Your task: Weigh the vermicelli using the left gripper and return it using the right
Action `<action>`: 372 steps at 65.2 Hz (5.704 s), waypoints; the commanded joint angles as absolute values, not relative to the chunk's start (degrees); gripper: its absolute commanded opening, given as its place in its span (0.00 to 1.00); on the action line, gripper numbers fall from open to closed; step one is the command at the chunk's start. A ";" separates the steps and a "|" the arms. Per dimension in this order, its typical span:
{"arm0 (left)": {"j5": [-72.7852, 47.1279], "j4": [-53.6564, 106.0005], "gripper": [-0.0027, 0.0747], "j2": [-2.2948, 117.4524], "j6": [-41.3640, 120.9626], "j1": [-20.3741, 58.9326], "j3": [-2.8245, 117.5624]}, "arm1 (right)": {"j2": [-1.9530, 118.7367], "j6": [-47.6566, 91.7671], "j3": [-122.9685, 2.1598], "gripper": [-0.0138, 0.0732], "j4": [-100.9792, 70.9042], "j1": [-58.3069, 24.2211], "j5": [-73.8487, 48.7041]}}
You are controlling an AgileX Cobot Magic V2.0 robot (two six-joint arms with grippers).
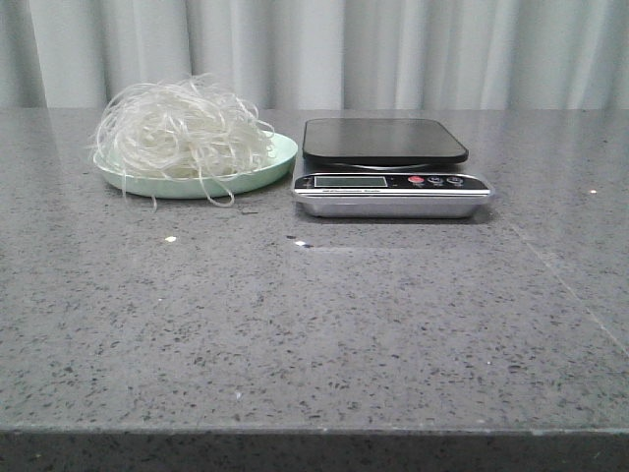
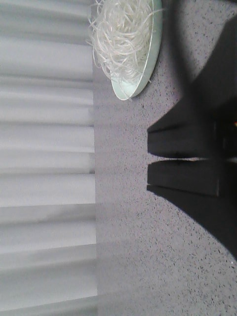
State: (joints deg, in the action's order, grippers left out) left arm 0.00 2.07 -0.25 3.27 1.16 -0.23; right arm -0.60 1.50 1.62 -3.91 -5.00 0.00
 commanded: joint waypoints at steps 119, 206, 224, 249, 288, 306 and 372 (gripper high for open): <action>-18.96 10.88 0.88 59.36 5.73 17.22 54.79 | -1.46 1.88 1.14 0.37 -3.87 -4.80 4.88; -52.92 14.16 0.21 103.56 4.10 20.82 106.38 | -1.46 1.88 1.14 0.37 -3.87 -4.80 4.88; -50.15 15.64 0.20 106.39 4.59 29.02 119.19 | -1.46 1.88 1.14 0.37 -3.87 -4.80 4.88; -51.12 16.98 0.41 115.72 4.48 31.88 120.45 | -1.46 1.88 1.14 0.37 -3.87 -4.80 4.88; -57.94 13.05 0.84 105.80 4.81 28.47 126.15 | -1.46 1.88 1.14 0.37 -3.87 -4.80 4.88; -53.43 8.24 0.67 88.27 6.19 24.61 109.93 | -1.46 1.88 1.14 0.37 -3.87 -4.80 4.88; -19.18 9.01 0.20 13.43 6.27 22.79 24.87 | -1.46 1.88 1.14 0.37 -3.87 -4.80 4.88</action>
State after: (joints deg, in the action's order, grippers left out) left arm -26.63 7.50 17.12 6.16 22.89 26.77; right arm -0.65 1.50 1.62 -3.91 -5.00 0.00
